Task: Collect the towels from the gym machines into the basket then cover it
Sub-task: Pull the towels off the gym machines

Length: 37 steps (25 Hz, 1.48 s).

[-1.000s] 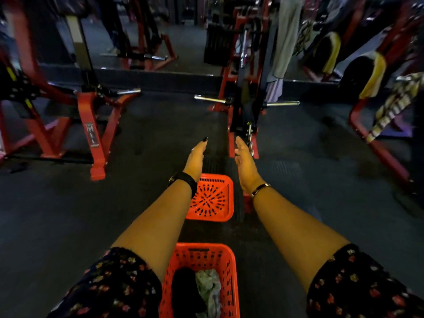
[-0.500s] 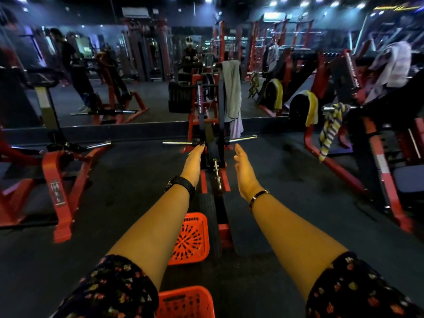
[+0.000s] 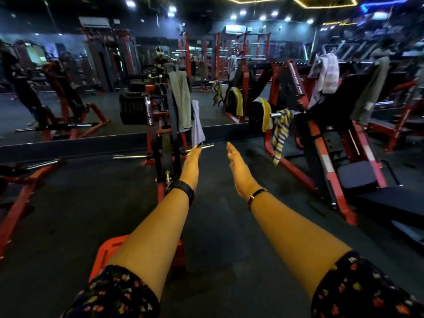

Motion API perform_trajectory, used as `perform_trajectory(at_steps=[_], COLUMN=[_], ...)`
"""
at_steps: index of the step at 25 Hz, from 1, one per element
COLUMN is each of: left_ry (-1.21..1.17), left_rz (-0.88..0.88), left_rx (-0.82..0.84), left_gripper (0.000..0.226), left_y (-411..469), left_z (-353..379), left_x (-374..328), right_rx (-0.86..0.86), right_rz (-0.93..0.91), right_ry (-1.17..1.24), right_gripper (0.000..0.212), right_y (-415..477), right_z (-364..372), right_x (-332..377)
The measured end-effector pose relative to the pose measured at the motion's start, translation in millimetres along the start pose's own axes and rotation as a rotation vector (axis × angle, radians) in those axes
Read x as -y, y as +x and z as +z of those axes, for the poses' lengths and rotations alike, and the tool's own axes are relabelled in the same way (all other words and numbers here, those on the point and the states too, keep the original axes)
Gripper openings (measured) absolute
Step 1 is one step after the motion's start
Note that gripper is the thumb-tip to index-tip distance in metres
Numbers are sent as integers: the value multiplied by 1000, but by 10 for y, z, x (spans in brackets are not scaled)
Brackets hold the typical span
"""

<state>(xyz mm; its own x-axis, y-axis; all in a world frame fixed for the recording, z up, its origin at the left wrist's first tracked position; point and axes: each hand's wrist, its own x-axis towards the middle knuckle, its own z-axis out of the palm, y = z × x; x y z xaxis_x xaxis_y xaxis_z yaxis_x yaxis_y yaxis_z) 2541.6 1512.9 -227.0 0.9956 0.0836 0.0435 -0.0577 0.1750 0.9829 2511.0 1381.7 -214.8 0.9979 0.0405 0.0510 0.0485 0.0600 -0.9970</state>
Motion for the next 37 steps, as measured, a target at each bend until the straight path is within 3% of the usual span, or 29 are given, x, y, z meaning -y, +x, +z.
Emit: perform_trajectory(at_steps=[6,16,27,37], left_ry=[-15,-61,-86,-40], left_rz=[6,-74,-50,-9], left_rx=[71,86,78,-5], left_gripper=[56,58,59,58], left_y=[166,1132,3308,4812], left_z=[1261,2459,3484,4009], left_x=[261,526,730,944], right_rx=[-39,-115,-85,9], right_rz=[-10,-11,-63,9], right_ry=[-43,-7,-43,-24], right_gripper=[50,51,50,58], right_y=[195,1149,3298,5033], right_z=[-1210,-2446,-3387,-3894], right_x=[-5,-48,52,-168])
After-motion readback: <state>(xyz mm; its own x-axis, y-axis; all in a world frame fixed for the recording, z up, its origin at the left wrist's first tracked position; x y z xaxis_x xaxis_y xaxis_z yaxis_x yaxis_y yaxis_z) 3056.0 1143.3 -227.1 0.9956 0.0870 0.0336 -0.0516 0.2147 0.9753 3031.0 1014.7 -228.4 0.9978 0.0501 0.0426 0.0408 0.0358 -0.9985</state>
